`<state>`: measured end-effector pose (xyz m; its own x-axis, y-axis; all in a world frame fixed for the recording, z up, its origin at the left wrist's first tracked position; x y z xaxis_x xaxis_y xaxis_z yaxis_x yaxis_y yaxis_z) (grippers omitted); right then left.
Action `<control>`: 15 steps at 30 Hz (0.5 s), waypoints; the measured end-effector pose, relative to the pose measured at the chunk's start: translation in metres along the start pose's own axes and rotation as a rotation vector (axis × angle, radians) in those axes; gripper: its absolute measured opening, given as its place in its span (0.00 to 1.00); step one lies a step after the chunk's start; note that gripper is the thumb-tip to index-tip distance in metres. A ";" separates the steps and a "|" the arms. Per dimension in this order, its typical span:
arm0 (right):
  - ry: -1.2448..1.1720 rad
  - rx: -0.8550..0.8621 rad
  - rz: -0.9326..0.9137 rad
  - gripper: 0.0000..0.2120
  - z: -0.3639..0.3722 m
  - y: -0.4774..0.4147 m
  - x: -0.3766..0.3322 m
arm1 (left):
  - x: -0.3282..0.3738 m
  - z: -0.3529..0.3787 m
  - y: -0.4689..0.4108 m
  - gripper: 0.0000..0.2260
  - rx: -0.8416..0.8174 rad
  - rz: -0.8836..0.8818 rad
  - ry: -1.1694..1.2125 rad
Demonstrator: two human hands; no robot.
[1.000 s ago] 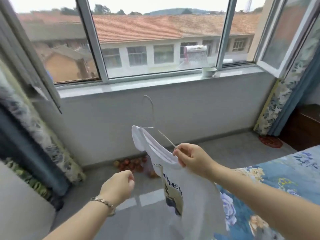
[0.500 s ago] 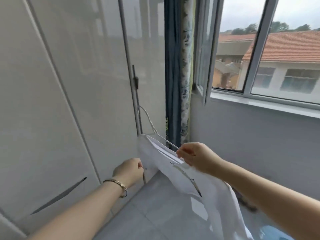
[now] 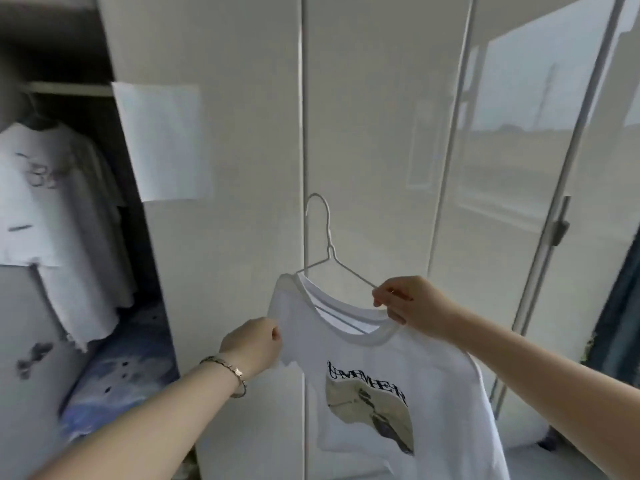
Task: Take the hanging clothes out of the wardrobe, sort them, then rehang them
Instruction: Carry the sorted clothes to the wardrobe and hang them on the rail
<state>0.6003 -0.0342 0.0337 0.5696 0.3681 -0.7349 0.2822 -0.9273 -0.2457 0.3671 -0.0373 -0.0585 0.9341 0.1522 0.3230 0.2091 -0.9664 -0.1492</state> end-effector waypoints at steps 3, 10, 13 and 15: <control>-0.042 -0.022 -0.042 0.16 0.061 -0.041 -0.058 | -0.095 -0.041 -0.002 0.09 0.023 -0.070 -0.005; -0.066 -0.013 -0.087 0.16 0.176 -0.120 -0.161 | -0.257 -0.121 -0.019 0.11 0.103 -0.177 -0.013; -0.104 -0.022 -0.088 0.16 0.224 -0.156 -0.196 | -0.304 -0.139 -0.031 0.10 0.100 -0.228 0.030; -0.123 -0.031 -0.103 0.17 0.262 -0.185 -0.225 | -0.338 -0.156 -0.042 0.10 0.120 -0.266 0.042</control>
<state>0.2179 0.0371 0.0787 0.4378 0.4482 -0.7794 0.3588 -0.8819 -0.3056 -0.0022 -0.0800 -0.0157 0.8294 0.3861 0.4037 0.4804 -0.8618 -0.1627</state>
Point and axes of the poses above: each hand's wrist, its own y-axis away from the middle knuckle, its own z-axis out of the palm, x = y × z, the point moved 10 cm from there along -y, towards the middle knuckle, and after that the axes turned 5 degrees about x, right-handed, at the moved point
